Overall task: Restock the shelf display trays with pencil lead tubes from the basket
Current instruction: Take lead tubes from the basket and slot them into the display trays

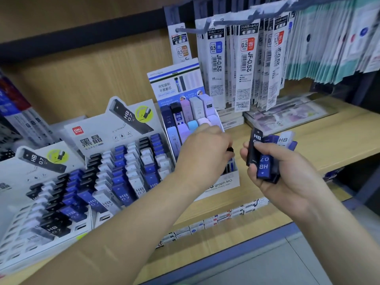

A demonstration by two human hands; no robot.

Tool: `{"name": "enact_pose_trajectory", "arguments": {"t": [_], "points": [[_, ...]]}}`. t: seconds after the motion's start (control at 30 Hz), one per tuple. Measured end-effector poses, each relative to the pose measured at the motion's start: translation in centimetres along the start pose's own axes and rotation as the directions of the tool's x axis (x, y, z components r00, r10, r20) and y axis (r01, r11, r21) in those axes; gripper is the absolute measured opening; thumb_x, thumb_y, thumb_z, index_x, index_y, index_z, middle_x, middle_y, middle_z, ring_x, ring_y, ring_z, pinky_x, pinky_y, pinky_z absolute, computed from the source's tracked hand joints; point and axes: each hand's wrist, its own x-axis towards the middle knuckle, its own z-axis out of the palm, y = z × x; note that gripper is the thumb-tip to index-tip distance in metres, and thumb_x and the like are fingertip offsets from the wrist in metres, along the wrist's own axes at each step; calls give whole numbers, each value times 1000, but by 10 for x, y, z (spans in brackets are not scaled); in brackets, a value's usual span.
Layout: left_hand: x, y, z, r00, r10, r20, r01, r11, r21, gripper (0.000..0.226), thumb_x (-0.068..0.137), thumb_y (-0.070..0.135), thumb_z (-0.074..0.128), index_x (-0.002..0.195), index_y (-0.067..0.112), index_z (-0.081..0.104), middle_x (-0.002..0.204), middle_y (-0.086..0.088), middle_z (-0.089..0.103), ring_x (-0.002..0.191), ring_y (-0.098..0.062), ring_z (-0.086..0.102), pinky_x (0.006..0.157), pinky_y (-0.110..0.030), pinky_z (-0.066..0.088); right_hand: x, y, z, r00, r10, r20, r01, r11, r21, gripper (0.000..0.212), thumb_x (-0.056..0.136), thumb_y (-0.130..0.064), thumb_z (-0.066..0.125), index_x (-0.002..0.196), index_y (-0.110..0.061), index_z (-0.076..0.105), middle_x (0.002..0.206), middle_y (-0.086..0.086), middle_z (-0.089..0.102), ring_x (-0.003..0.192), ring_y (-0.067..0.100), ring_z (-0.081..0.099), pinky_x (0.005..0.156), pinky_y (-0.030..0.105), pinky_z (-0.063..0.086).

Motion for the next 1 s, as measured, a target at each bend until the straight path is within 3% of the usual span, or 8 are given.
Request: {"name": "enact_pose_trajectory", "arguments": {"t": [0.1, 0.2, 0.33, 0.43, 0.53, 0.73, 0.83, 1.0], "points": [[-1, 2, -4, 999, -32, 0, 32, 999, 22, 19, 89, 35, 62, 103, 22, 66, 99, 3, 62, 103, -18, 46, 85, -36, 44, -2, 3, 3, 1000, 1, -3, -1, 1000, 2, 6, 91, -9, 60, 87, -8, 65, 78, 12, 72, 68, 14, 70, 38, 15, 41], [-13, 9, -13, 983, -172, -70, 151, 958, -243, 15, 94, 26, 55, 101, 25, 68, 85, 11, 67, 84, -6, 55, 80, -26, 46, -2, 5, 5, 1000, 1, 19, -1, 999, -34, 2, 86, -10, 64, 86, -10, 66, 81, 15, 72, 68, 16, 68, 36, 14, 36], [-39, 24, -26, 933, -348, 91, 274, 522, -807, 19, 95, 18, 56, 108, 29, 65, 71, 11, 64, 64, -3, 61, 71, -32, 56, -4, 6, 6, 992, 13, 124, 2, 993, -119, 11, 69, -17, 71, 80, -15, 73, 79, 8, 66, 65, 13, 59, 33, 13, 30], [-48, 21, -32, 905, -386, 179, 302, 287, -909, 29, 93, 15, 59, 120, 24, 60, 82, 0, 60, 61, -6, 60, 63, -27, 55, -7, 7, 8, 979, 19, 201, 18, 983, -182, 21, 65, -18, 73, 85, -15, 73, 77, 9, 65, 56, 10, 57, 33, 12, 27], [-51, 8, -41, 870, -414, 269, 364, 171, -915, 22, 87, 10, 64, 108, 15, 69, 78, -6, 63, 61, -9, 59, 62, -23, 55, -10, 8, 10, 975, 0, 224, 65, 957, -284, 31, 62, -18, 74, 93, -13, 71, 70, 7, 65, 52, 11, 57, 34, 14, 25], [-54, -7, -53, 847, -409, 341, 441, 182, -879, 15, 78, 8, 71, 93, 10, 72, 77, -11, 73, 64, -15, 67, 62, -21, 56, -12, 15, 14, 974, -63, 216, 165, 854, -493, 40, 60, -29, 79, 98, -18, 70, 75, 4, 71, 56, 16, 61, 38, 18, 30], [-54, -13, -60, 845, -455, 282, 403, 196, -894, 14, 78, 0, 70, 88, 10, 70, 74, -12, 72, 60, -16, 67, 59, -21, 56, -10, 17, 15, 976, -114, 185, 199, 811, -550, 18, 80, -30, 75, 93, -19, 69, 73, 3, 69, 55, 15, 56, 40, 20, 32], [-47, -45, -78, 826, -564, -5, 294, 439, -849, 23, 86, -4, 64, 93, 17, 70, 67, 6, 71, 64, -11, 68, 69, -20, 57, -2, 13, 10, 999, -2, 41, 9, 988, -157, 12, 90, -8, 59, 101, -7, 63, 73, 7, 66, 49, 10, 44, 37, 17, 30]]}}
